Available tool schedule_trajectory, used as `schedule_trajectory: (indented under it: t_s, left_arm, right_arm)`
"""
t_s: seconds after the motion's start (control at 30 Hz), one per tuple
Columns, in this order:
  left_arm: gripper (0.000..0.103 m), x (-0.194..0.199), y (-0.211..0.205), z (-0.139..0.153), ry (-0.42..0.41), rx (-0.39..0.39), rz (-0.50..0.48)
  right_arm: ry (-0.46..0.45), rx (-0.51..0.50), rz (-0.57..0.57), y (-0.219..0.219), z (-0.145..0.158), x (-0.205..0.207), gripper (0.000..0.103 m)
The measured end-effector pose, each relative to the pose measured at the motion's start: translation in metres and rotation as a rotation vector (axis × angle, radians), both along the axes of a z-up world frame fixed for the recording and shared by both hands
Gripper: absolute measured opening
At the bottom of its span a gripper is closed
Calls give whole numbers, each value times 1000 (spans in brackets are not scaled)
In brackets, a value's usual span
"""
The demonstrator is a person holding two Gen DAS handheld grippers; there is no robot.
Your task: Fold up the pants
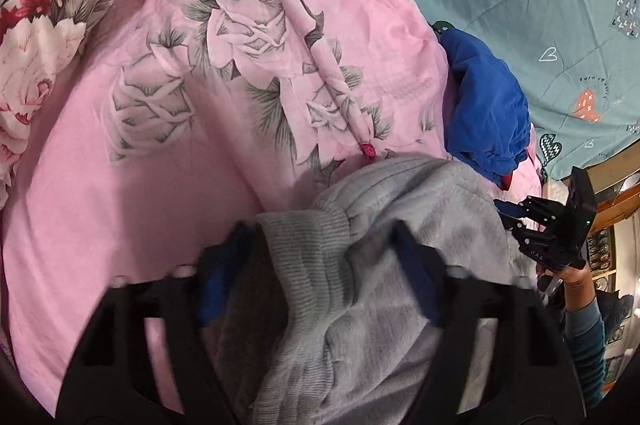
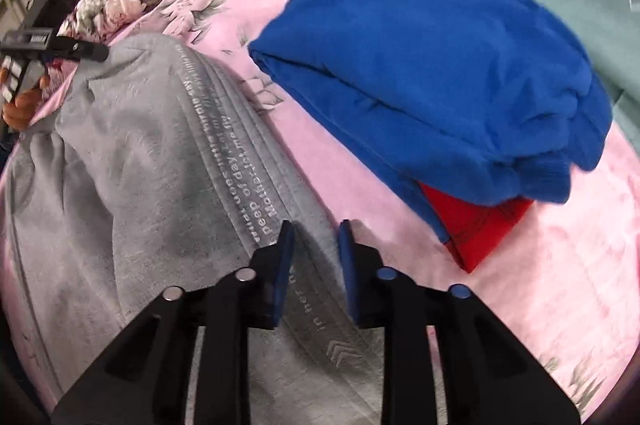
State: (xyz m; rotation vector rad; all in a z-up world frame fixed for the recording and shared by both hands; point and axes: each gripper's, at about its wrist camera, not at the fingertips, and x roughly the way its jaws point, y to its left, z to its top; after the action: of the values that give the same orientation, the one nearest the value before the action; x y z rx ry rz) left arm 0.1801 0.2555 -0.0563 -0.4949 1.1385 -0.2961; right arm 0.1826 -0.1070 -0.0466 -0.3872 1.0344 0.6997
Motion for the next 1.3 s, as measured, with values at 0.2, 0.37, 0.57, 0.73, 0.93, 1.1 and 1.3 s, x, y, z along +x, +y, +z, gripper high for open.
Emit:
schedule_trajectory:
  t_s: [0.2, 0.37, 0.57, 0.73, 0.93, 1.1, 1.3]
  left_arm:
    - [43, -13, -5, 24, -75, 29, 1]
    - [45, -44, -10, 65, -217, 88, -67]
    - [45, -107, -12, 93, -330, 192, -146]
    - [45, -173, -7, 105, -382, 262, -202]
    - [43, -233, 11, 58, -252, 386, -231]
    - [40, -254, 37, 28, -154, 375, -169]
    - [76, -267, 44, 53, -230, 179, -89]
  right_arm:
    - [-108, 26, -16, -15, 46, -23, 4]
    - [-208, 36, -8, -25, 92, -58, 4]
    - [-297, 57, 39, -29, 124, -140, 4]
    - [-314, 98, 76, -17, 127, -207, 4]
    - [-169, 158, 170, 3, 79, -287, 0]
    - [-2, 146, 229, 34, 21, -308, 0]
    - [-219, 144, 197, 47, 49, -318, 52]
